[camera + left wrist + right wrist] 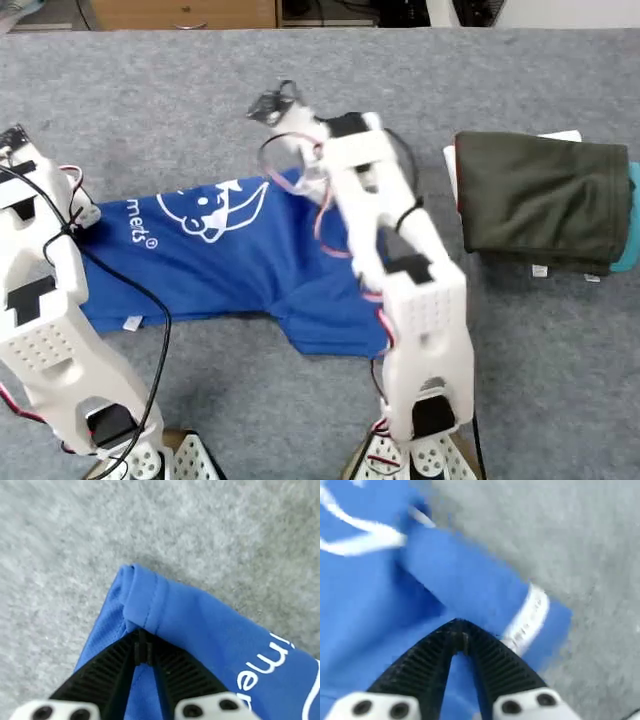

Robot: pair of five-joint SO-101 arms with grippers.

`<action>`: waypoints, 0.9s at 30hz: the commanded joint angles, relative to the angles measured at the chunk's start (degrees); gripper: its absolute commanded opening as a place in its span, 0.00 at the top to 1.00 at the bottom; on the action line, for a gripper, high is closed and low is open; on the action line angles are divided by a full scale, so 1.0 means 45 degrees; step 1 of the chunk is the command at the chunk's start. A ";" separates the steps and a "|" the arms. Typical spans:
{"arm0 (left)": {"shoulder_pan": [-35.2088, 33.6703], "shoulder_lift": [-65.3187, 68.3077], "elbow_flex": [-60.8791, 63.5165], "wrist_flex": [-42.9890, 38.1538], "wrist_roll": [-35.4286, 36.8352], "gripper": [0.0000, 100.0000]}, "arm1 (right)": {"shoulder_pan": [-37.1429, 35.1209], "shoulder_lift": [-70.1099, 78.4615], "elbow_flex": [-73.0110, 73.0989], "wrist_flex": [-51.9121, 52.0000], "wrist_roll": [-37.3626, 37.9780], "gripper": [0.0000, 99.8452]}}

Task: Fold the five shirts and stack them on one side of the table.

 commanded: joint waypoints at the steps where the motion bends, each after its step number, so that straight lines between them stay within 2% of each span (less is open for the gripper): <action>1: -0.0606 0.0049 -0.0430 0.0156 -0.0176 0.98 | 0.1162 0.1241 -0.3116 0.1426 -0.0098 1.00; 4: -0.0860 0.0049 -0.0332 0.0156 -0.0176 0.98 | 0.1748 0.2413 -0.5011 0.2168 -0.0020 1.00; 11: -0.1407 -0.0029 -0.0352 0.0195 -0.0176 0.98 | 0.1827 0.4171 -0.9426 0.4298 0.0410 1.00; 15: -0.2129 -0.0264 -0.1348 0.2168 -0.0176 0.98 | 0.1553 0.4249 -1.2415 0.6525 0.0723 1.00; 18: -0.2286 -0.0713 -0.2794 0.4122 -0.0176 0.98 | 0.1592 0.4073 -1.3978 0.6545 0.0606 0.99; 22: -0.1680 -0.1221 -0.4396 0.5568 -0.0176 0.98 | 0.1182 0.3819 -1.3822 0.6525 0.0527 0.99; 27: -0.0039 -0.1260 -0.4728 0.5665 -0.0078 0.98 | -0.0088 0.4484 -1.3197 0.6017 -0.0176 0.99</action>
